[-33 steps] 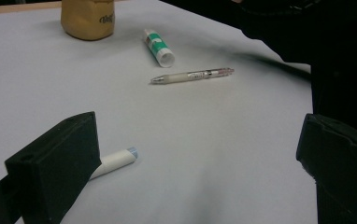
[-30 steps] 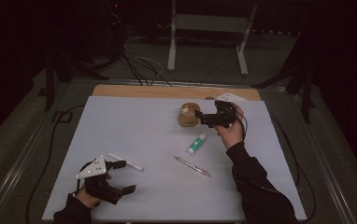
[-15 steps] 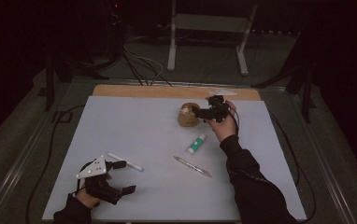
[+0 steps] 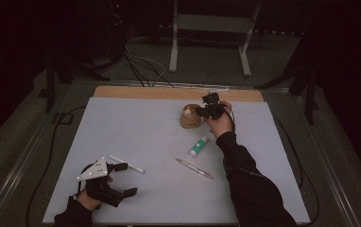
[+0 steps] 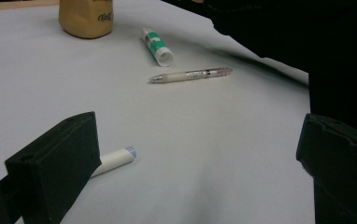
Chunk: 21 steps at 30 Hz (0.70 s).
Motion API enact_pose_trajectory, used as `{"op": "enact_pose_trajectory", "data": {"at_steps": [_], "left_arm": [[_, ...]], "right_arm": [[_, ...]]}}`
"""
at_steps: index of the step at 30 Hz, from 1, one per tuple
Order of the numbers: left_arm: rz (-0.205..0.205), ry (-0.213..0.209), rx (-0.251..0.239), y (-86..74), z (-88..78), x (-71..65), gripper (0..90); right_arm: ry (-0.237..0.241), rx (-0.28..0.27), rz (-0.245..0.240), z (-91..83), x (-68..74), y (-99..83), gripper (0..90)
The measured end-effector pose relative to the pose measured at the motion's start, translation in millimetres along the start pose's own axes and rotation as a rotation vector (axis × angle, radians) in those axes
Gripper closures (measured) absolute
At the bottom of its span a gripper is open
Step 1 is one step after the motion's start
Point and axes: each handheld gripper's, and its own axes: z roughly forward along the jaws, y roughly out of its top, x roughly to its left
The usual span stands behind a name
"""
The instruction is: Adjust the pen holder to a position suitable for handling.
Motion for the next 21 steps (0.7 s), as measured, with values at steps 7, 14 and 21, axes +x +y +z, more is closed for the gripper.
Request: {"op": "enact_pose_trajectory", "data": {"at_steps": [7,14,21], "left_arm": [[0.010,0.001,0.005,-0.1,0.3,-0.5,0.2],[0.011,0.001,0.006,-0.2,0.4,-0.7,0.2],[0.006,-0.002,0.004,0.0,0.8,-0.2,0.2]], "right_arm": [[-0.045,0.059,0.021,13.7,3.7,6.3,67.7],[-0.092,0.128,0.047,26.0,11.6,8.0,78.1],[-0.076,0.148,0.077,20.1,12.0,8.0,82.8]]}}
